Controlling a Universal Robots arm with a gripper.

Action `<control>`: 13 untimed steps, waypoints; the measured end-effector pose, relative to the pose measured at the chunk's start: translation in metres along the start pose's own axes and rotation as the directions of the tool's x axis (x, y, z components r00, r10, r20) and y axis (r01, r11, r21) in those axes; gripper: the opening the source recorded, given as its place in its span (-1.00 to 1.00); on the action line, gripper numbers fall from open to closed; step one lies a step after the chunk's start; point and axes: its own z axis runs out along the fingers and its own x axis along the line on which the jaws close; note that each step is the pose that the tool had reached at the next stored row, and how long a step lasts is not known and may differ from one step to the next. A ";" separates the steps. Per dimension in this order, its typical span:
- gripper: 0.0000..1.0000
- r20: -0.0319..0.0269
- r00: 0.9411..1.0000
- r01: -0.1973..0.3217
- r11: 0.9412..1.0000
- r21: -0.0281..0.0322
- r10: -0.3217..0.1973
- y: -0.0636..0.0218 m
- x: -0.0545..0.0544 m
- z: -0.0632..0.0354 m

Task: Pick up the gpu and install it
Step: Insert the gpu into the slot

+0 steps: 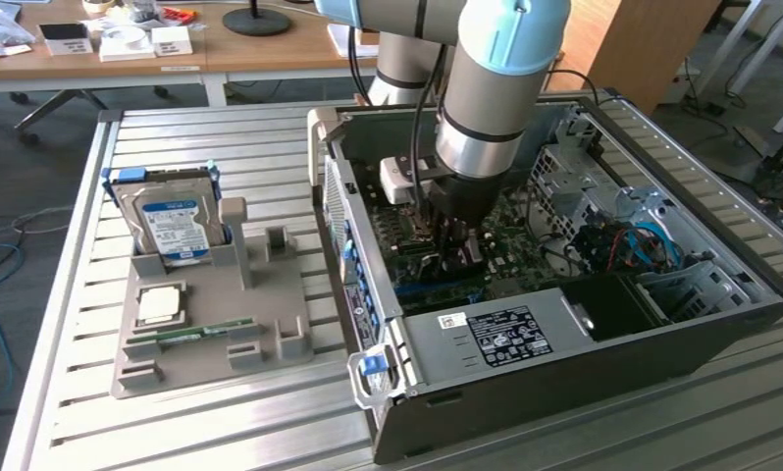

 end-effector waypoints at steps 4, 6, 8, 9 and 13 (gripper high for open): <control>-0.46 0.000 1.000 0.000 1.000 0.000 0.000 0.0000 0.000 0.0000; -0.46 0.000 1.000 0.000 1.000 0.000 0.000 0.0000 0.000 0.0001; -0.46 0.000 1.000 0.000 1.000 0.000 0.000 0.0000 0.000 0.0005; -0.46 0.000 1.000 0.000 1.000 0.000 0.000 0.0001 0.000 0.0007; -0.46 0.000 1.000 0.000 1.000 0.000 0.000 0.0002 0.000 0.0008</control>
